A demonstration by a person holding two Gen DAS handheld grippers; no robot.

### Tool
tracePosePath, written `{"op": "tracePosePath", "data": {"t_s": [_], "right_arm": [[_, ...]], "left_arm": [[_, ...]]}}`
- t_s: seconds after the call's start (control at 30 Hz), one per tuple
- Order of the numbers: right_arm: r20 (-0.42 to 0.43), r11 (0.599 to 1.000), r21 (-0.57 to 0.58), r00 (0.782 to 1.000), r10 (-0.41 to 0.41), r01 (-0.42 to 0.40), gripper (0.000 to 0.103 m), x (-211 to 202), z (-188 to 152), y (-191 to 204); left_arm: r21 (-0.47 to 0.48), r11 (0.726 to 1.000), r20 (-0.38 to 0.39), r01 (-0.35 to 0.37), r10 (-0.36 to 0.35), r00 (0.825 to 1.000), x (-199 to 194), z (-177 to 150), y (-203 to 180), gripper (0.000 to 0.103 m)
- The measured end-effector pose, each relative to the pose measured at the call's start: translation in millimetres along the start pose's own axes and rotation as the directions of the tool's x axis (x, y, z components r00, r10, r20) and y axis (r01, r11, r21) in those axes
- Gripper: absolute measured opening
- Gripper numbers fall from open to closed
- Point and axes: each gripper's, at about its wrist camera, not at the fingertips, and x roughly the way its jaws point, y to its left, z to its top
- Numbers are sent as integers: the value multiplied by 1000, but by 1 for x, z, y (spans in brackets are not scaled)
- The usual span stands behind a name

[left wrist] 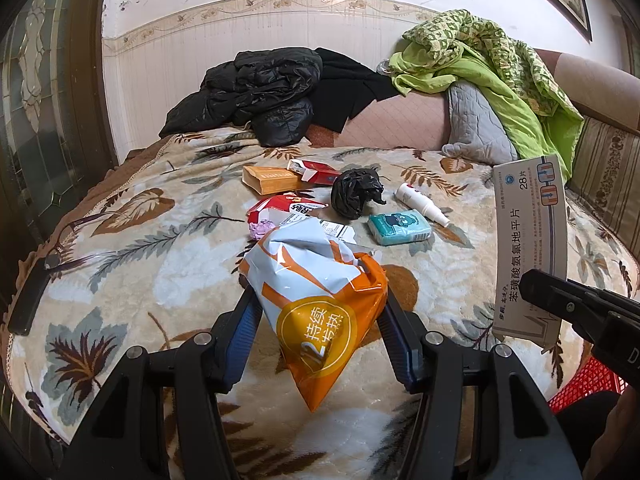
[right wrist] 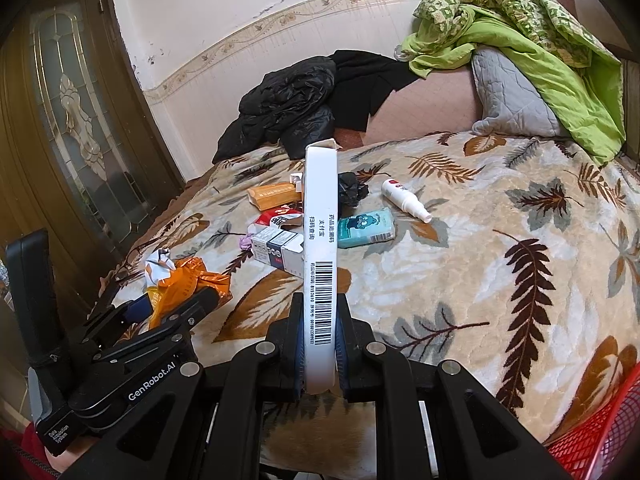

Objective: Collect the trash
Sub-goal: 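Lift the snack bag with the left gripper while the right gripper holds the white box, then lower the snack bag into the red basket and open the left gripper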

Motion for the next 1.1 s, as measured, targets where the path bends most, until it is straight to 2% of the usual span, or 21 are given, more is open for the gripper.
{"op": "tracePosePath", "data": {"t_s": [0.4,0.6,0.77,0.93,1.03,1.1], "right_arm": [[0,1000,3,1000,17,-17,14,1,1,-1],[7,999,29,999,40,-40,14,-2,2,-4],[12,993,99,998,69,-70,14,-18,-3,-15],[31,978,193,997,72,-76,14,-51,-10,-40],[46,967,247,998,53,-63,14,-78,-18,-61],[61,960,277,998,23,-39,14,-100,-24,-76]], "left_arm": [[-3,1000,0,10,-10,1000,0,1,0,57],[-7,997,13,77,-77,997,-7,-4,-14,57],[10,993,22,122,-122,992,-16,-5,-19,57],[20,978,-6,207,-207,978,-25,-4,-30,57],[53,960,-20,274,-274,962,-33,-2,-47,57],[96,935,-31,341,-340,940,-43,1,-70,57]]}}
